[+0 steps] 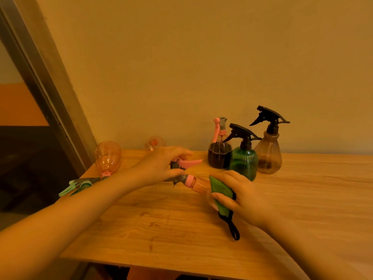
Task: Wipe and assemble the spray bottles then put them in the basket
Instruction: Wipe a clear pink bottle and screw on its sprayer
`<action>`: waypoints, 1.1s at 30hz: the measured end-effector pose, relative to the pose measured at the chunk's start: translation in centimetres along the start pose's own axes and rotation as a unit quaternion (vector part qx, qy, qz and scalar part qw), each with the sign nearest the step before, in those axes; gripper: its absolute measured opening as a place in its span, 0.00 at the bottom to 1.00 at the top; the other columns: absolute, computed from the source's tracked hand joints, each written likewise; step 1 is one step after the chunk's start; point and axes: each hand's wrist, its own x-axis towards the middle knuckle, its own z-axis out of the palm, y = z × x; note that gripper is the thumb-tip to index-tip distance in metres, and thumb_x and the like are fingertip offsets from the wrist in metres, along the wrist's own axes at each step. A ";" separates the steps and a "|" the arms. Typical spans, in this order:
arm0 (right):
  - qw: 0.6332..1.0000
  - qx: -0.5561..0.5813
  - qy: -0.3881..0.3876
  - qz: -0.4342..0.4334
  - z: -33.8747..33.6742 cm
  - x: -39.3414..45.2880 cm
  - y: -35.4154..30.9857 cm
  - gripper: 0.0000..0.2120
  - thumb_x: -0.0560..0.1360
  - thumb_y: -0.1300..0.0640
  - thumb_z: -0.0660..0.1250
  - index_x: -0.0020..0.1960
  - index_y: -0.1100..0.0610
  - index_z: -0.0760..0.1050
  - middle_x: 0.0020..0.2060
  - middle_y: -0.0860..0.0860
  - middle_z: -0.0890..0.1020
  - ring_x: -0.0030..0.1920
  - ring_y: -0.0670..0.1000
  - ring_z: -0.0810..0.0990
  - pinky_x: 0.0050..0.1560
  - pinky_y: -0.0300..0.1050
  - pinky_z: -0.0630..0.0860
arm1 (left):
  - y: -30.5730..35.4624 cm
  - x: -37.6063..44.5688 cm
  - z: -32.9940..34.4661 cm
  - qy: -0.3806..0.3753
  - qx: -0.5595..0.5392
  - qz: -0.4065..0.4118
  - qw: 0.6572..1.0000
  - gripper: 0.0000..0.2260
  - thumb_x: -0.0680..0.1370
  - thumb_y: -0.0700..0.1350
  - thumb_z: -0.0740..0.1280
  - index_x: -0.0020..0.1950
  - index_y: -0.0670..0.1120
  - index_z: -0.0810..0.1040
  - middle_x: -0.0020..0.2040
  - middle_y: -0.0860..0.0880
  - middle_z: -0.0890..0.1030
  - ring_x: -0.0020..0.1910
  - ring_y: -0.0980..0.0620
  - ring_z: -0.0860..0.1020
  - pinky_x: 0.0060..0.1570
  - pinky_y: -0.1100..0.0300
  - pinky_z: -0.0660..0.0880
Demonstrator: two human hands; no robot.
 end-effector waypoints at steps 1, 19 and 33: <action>1.000 0.000 0.004 -0.008 0.1 -0.2 0.1 0.26 0.74 0.36 0.58 0.70 0.41 0.64 0.60 0.36 0.68 0.60 0.39 0.69 0.57 0.37 0.72 | 0.0 0.2 -0.1 -0.014 0.004 -0.003 1.000 0.19 0.73 0.45 0.72 0.64 0.51 0.75 0.53 0.56 0.76 0.52 0.57 0.75 0.50 0.62 0.73; 0.997 -0.076 -0.017 -0.016 -1.1 0.3 0.4 0.26 0.77 0.42 0.60 0.73 0.42 0.60 0.70 0.42 0.65 0.68 0.44 0.64 0.66 0.41 0.64 | 0.8 0.5 0.6 0.050 0.099 0.223 0.968 0.08 0.73 0.40 0.69 0.50 0.48 0.74 0.46 0.49 0.77 0.43 0.53 0.74 0.36 0.52 0.75; 1.000 0.004 -0.031 -0.002 -1.4 0.0 1.5 0.29 0.72 0.34 0.61 0.70 0.38 0.62 0.63 0.35 0.68 0.61 0.37 0.69 0.57 0.40 0.74 | -1.1 -1.6 1.9 0.077 0.118 0.252 0.957 0.04 0.76 0.47 0.61 0.51 0.50 0.71 0.45 0.50 0.78 0.42 0.52 0.76 0.35 0.59 0.75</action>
